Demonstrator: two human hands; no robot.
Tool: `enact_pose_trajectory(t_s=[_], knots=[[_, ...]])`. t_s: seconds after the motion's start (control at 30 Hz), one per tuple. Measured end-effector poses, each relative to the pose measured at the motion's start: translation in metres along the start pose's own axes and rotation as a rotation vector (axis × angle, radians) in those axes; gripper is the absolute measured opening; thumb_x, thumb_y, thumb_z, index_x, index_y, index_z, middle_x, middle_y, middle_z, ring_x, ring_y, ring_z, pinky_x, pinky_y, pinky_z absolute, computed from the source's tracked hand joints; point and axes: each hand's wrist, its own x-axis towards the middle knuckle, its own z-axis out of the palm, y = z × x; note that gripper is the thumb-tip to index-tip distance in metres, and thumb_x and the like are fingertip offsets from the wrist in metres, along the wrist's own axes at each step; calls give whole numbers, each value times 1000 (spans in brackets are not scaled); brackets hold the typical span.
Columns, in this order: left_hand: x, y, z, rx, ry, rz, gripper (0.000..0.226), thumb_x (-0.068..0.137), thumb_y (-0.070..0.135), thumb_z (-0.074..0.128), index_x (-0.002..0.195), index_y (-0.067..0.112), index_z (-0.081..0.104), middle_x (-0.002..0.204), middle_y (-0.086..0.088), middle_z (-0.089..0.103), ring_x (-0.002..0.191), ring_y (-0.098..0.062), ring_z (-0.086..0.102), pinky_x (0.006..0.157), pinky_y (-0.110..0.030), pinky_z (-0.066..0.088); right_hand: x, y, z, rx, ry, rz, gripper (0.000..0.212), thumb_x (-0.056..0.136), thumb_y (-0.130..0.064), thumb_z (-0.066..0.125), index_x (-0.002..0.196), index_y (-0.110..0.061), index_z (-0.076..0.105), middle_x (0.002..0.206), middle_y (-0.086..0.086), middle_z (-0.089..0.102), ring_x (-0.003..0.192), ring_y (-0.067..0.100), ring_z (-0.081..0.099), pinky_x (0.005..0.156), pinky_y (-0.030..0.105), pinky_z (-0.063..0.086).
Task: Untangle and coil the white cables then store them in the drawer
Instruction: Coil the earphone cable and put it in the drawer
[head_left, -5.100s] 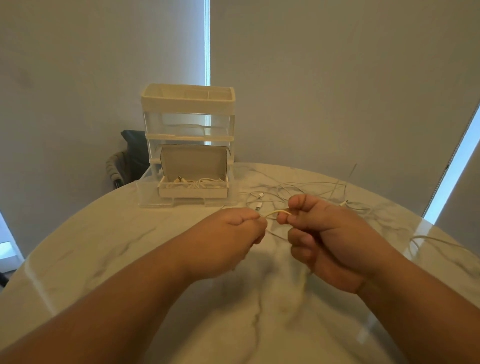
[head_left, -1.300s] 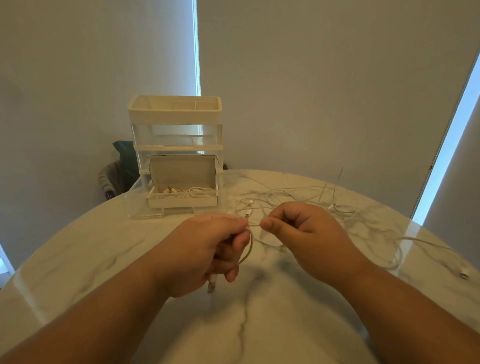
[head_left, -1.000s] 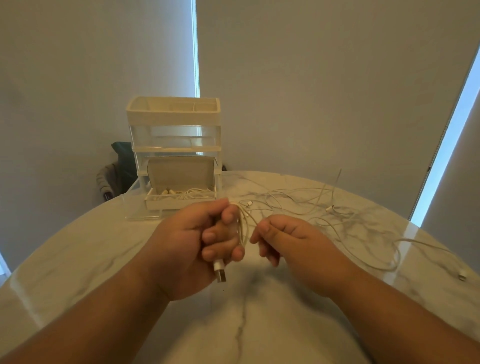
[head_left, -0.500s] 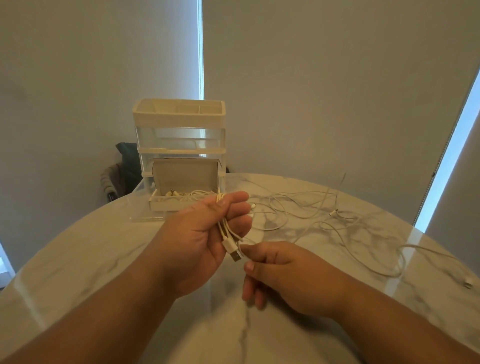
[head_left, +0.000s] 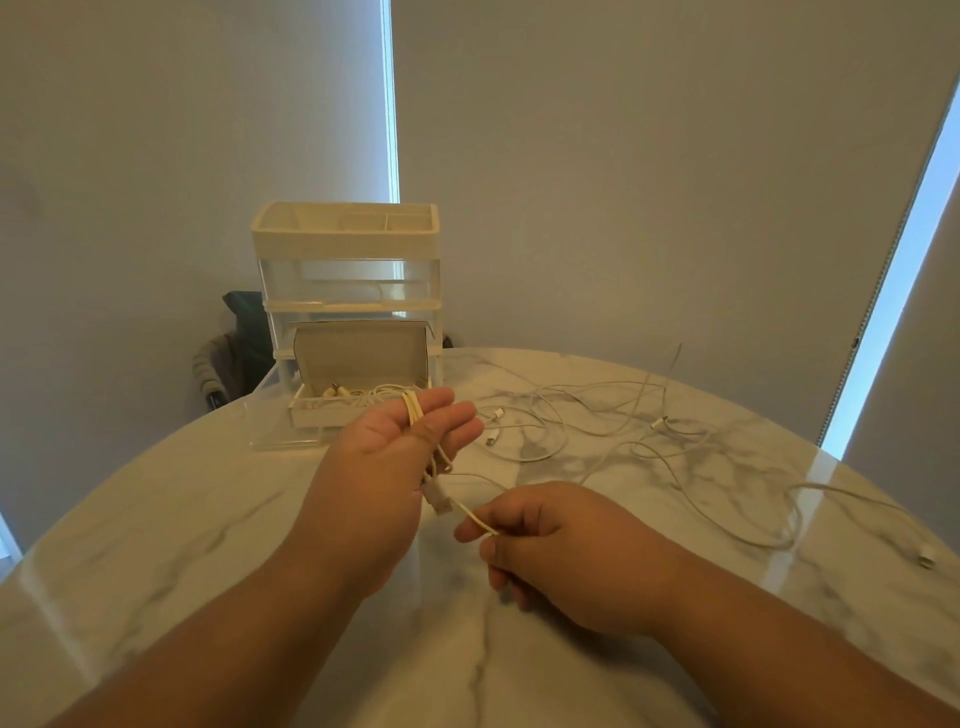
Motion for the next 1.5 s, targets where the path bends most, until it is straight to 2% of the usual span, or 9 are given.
enact_pose_trajectory(t_s=[0.2, 0.37, 0.47, 0.63, 0.8, 1.07, 1.23, 1.33, 1.5], knots=[[-6, -4, -3, 388, -70, 203, 25, 98, 26, 52, 121, 31, 61, 110, 16, 71, 102, 6, 65, 85, -20, 52, -4, -6, 3, -114, 1, -80, 29, 101, -23, 53, 122, -38, 67, 73, -12, 64, 65, -4, 58, 66, 9, 46], [-6, -10, -6, 711, -305, 205, 30, 102, 18, 46, 127, 28, 59, 111, 20, 66, 101, 17, 58, 72, -4, 47, -6, -14, -2, -205, 141, -205, 33, 99, -15, 54, 90, -44, 65, 66, -42, 56, 73, -17, 55, 69, 1, 37], [-4, -11, -9, 836, -363, 188, 24, 103, 24, 43, 113, 32, 63, 96, 17, 67, 90, 11, 60, 71, -9, 45, -5, -12, -5, -232, 216, -242, 28, 98, -16, 56, 96, -37, 74, 67, -44, 55, 79, -19, 55, 70, 2, 37], [-6, -8, -9, 804, -469, 67, 28, 103, 27, 39, 93, 26, 65, 88, 8, 67, 77, -4, 62, 71, -24, 50, -3, -9, -8, -243, 301, -295, 25, 94, -20, 59, 75, -27, 75, 77, -15, 67, 79, 1, 61, 67, 13, 42], [-5, -9, -11, 907, -527, -10, 21, 95, 36, 47, 82, 25, 59, 80, 4, 63, 68, -6, 54, 70, -40, 53, -2, -8, -8, -260, 363, -266, 16, 87, -22, 68, 77, -30, 78, 76, -21, 69, 78, -2, 62, 66, 13, 44], [-4, -9, -8, 994, -617, 6, 23, 98, 41, 48, 93, 28, 66, 89, 4, 64, 83, -14, 60, 82, -45, 54, -1, -6, -19, -241, 399, -267, 13, 79, -18, 78, 78, -31, 75, 72, -18, 68, 76, -3, 62, 65, 11, 45], [0, -2, -16, 918, -512, -50, 33, 100, 35, 49, 75, 22, 65, 62, 11, 56, 57, -1, 54, 72, -36, 56, 3, 5, -30, -316, 377, -198, 22, 90, -17, 70, 91, -40, 69, 89, -21, 67, 86, -5, 60, 72, 8, 43], [-2, 5, -14, 829, -478, -110, 37, 101, 32, 45, 71, 19, 62, 53, 10, 48, 48, -2, 50, 68, -38, 53, 6, 13, -39, -238, 433, -45, 12, 90, -25, 69, 84, -35, 73, 80, -15, 71, 76, 1, 63, 73, 25, 52], [-4, 8, -11, 796, -441, -143, 42, 103, 33, 39, 69, 17, 60, 53, 5, 46, 48, -6, 50, 67, -35, 54, 7, 15, -36, 51, 420, -13, 11, 93, -25, 67, 88, -29, 76, 71, -6, 72, 48, 4, 53, 50, 25, 44]])
